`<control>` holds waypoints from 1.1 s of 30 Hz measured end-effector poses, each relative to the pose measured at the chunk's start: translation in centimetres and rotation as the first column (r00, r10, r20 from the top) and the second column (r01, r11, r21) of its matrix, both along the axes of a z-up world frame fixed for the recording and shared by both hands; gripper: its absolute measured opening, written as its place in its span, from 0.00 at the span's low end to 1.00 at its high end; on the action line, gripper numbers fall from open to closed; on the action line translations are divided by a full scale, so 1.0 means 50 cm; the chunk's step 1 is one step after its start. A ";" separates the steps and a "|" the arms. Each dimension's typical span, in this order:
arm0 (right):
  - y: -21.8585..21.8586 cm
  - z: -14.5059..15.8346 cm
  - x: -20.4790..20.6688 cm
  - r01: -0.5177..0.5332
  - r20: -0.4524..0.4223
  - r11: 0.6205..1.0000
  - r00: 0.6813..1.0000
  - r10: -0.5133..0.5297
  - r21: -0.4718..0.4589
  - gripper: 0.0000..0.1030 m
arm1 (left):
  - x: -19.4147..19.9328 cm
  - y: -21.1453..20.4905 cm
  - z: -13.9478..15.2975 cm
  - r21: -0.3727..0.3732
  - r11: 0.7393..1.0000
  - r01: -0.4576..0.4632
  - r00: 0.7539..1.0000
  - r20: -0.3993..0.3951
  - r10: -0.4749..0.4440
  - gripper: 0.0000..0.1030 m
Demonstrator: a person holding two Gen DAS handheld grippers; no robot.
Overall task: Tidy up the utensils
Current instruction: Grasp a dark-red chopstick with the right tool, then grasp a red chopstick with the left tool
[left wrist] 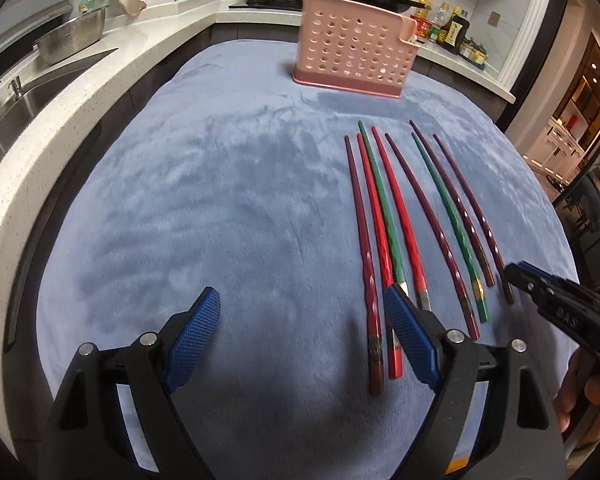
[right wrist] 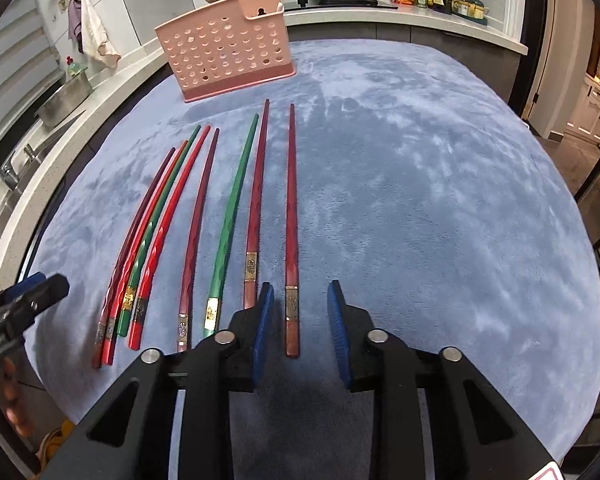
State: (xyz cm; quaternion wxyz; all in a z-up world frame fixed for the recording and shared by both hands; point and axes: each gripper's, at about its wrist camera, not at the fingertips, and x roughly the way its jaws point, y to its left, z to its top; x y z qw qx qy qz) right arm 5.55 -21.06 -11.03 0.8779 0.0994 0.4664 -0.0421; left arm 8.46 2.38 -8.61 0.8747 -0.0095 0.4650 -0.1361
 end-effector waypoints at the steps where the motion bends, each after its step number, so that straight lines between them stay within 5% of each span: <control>1: -0.001 -0.003 0.002 0.001 -0.002 1.000 1.000 -0.001 0.014 0.23 | -0.002 0.000 -0.001 0.000 1.000 0.003 1.000 -0.001 -0.003 0.78; 13: 0.000 -0.021 -0.003 0.005 -0.014 1.000 1.000 -0.005 0.002 0.07 | -0.022 -0.017 -0.016 0.023 0.998 0.062 0.998 -0.031 -0.061 0.76; 33: -0.001 -0.025 -0.010 0.013 -0.016 1.000 1.000 -0.013 0.014 0.07 | -0.027 -0.042 -0.053 0.068 0.990 0.119 0.990 -0.087 -0.113 0.61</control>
